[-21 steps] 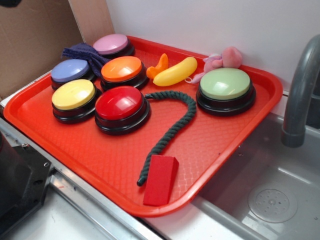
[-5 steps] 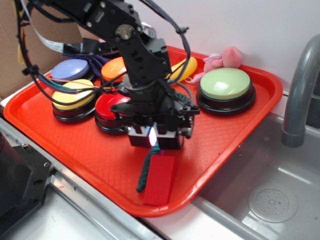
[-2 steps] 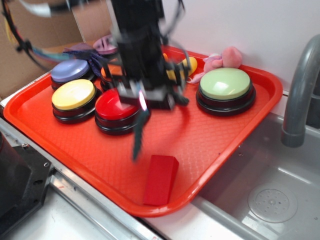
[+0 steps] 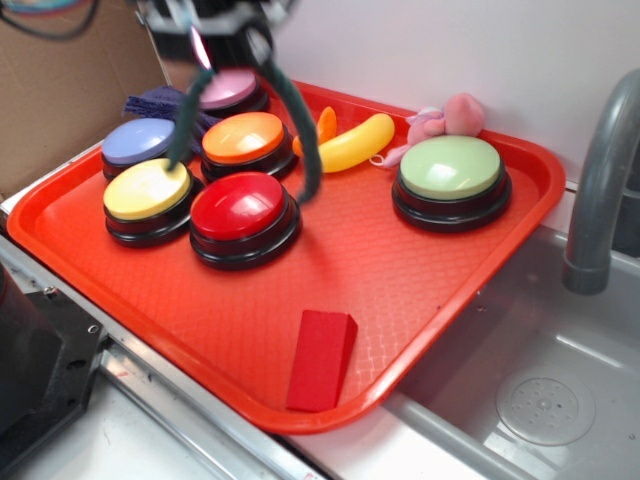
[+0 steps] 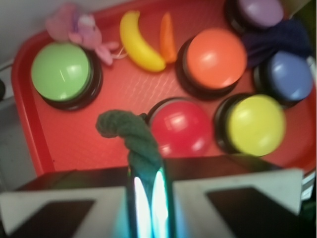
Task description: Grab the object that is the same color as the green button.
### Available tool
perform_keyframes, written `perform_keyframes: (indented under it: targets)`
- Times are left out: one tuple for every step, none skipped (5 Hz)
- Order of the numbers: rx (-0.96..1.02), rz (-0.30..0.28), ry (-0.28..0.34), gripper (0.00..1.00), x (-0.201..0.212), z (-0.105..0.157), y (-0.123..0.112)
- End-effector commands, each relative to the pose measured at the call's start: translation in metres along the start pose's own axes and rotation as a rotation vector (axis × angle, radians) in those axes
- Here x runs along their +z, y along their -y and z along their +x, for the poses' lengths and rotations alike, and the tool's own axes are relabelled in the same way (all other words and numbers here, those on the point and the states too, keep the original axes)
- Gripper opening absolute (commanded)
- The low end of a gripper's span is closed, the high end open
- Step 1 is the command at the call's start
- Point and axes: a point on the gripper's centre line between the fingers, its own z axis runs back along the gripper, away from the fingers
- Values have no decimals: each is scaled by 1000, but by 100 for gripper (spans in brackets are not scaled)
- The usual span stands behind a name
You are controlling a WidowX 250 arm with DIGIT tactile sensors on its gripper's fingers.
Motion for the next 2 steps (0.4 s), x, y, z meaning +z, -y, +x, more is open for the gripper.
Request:
perform_keyframes:
  targets:
    - [73, -28, 65, 0, 31, 19, -44]
    - [136, 62, 126, 9, 33, 18, -50]
